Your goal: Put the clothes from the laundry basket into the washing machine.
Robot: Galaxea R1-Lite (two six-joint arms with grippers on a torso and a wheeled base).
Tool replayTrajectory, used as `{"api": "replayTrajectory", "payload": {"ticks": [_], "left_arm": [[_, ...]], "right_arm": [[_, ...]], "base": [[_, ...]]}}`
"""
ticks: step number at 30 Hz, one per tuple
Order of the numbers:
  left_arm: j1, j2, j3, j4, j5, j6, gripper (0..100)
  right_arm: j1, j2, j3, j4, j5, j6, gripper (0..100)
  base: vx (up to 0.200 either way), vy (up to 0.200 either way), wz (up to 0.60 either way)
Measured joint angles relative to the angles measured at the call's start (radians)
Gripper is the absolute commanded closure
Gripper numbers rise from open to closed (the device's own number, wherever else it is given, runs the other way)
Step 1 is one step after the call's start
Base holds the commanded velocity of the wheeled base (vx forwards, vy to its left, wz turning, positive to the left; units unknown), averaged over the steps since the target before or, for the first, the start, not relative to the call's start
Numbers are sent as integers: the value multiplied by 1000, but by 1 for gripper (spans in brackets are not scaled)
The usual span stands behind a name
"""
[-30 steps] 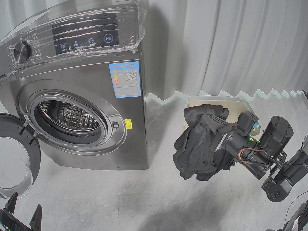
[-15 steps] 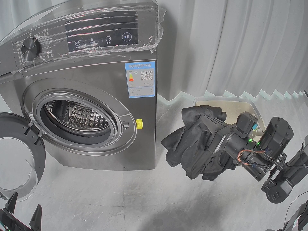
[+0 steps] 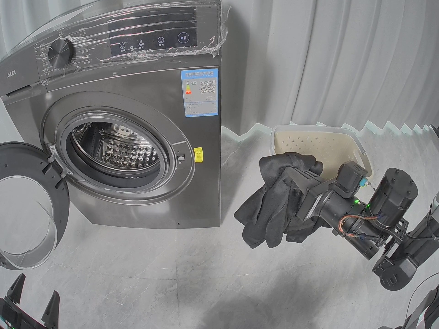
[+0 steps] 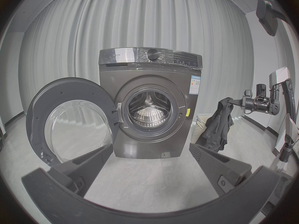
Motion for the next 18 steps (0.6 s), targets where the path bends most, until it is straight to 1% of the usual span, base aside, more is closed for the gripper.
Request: {"api": "replayTrajectory", "payload": {"ticks": [18], "left_arm": [[-1, 0, 0, 0, 1, 0, 0]], "right_arm": [[0, 3, 5, 0, 1, 0, 100]], "base": [[0, 200, 0]]}}
